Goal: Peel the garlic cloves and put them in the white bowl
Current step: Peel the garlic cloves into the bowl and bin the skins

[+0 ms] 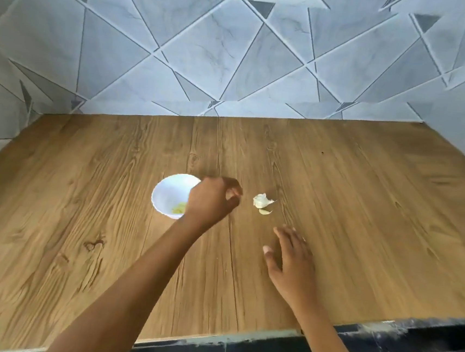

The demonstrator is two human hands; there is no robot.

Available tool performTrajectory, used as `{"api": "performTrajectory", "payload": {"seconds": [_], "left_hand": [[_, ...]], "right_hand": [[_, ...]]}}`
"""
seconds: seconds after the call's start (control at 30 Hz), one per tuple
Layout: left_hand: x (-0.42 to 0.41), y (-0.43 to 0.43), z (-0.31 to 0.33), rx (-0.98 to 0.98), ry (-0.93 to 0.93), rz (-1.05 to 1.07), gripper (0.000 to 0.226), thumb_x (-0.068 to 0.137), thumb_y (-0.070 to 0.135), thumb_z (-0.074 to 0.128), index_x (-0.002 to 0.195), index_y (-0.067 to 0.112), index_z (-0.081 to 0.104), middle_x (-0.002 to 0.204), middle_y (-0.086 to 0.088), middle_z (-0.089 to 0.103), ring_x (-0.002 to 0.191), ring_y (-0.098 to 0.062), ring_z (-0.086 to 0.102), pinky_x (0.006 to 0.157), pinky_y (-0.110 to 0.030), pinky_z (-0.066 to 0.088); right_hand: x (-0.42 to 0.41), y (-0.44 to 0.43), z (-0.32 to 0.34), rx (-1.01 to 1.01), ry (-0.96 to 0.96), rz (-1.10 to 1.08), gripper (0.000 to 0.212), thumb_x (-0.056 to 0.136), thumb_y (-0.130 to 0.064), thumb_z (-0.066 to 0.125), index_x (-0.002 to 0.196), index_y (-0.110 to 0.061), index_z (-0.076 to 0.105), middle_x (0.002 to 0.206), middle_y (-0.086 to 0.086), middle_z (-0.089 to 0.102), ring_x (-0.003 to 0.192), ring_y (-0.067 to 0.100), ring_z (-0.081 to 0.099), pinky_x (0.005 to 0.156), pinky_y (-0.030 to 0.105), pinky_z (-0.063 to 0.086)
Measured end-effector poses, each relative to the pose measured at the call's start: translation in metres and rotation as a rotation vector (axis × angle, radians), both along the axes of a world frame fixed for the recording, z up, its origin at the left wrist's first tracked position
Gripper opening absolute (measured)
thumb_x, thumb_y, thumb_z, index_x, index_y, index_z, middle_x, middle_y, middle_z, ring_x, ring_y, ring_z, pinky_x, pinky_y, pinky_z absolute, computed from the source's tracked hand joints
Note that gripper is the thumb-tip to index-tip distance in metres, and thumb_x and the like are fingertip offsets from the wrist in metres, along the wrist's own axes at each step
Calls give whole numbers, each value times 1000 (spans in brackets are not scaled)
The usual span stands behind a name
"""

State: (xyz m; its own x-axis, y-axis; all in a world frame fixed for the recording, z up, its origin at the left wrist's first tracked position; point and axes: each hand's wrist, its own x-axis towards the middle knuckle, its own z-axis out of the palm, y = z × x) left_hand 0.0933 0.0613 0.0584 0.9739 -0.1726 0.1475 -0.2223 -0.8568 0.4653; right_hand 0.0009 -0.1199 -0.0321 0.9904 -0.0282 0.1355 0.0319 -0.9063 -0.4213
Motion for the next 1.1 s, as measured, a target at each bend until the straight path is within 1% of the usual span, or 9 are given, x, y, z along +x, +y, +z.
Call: {"api": "performTrajectory", "payload": {"seconds": [0.1,0.23,0.37,0.5,0.73,0.8,0.9,1.0,1.1], "left_hand": [[-1,-56,-29,75,31,-190,21,89,21,57,105,25,69,111,7,67,96,-17,64,76,-30,51],[8,-87,-67,238,-11,-114,28,90,10,50,113,18,63,118,-1,59,94,-20,63,65,-28,46],[12,-93,-76,294,-69,-50,24,91,7,49,111,10,62,110,-4,59,90,-20,62,63,-33,53],[12,-98,-71,304,-34,12,17,92,5,48,104,9,60,98,-5,58,74,-21,60,54,-32,47],[-1,-103,-53,436,8,76,20,96,10,42,102,9,62,93,-8,62,76,-23,62,56,-30,44],[-14,-97,-53,290,21,90,17,91,11,48,95,9,64,89,-7,64,76,-23,62,58,-29,44],[-35,-81,-49,-211,86,224,12,84,4,55,81,6,67,75,-6,68,71,-20,64,64,-27,47],[-60,-61,-41,-641,261,340,14,83,-3,54,80,5,65,70,-9,69,66,-22,69,71,-35,57],[-83,-40,-39,-727,371,386,19,84,-8,49,83,1,66,73,-17,69,65,-22,66,72,-36,56]], "right_hand": [[4,-30,-1,-52,38,-66,57,97,-44,40,147,-18,29,155,3,24,145,19,15,116,31,5],[4,-49,-4,-57,17,-50,55,97,-40,41,146,-17,31,155,5,24,145,20,16,113,30,1],[4,-50,-7,-32,-20,-32,53,97,-39,42,144,-18,34,155,6,24,145,22,15,112,30,-3],[5,-52,-9,18,-36,-23,51,96,-37,44,143,-18,37,155,7,25,145,24,16,112,32,-1],[6,-51,-13,20,-65,-26,48,91,-32,57,134,-11,51,146,16,40,138,33,32,111,42,15],[5,-52,-13,26,-64,-20,48,90,-32,58,133,-11,52,145,17,41,137,34,33,111,45,19],[6,-53,-12,39,-55,1,49,90,-32,58,133,-10,51,146,17,39,139,35,30,112,47,18],[5,-51,-10,52,-36,102,51,93,-33,53,138,-11,46,150,15,34,142,32,22,115,42,10],[4,-39,-8,78,-36,220,52,94,-34,50,141,-13,41,153,12,29,144,29,16,116,38,6]]}}
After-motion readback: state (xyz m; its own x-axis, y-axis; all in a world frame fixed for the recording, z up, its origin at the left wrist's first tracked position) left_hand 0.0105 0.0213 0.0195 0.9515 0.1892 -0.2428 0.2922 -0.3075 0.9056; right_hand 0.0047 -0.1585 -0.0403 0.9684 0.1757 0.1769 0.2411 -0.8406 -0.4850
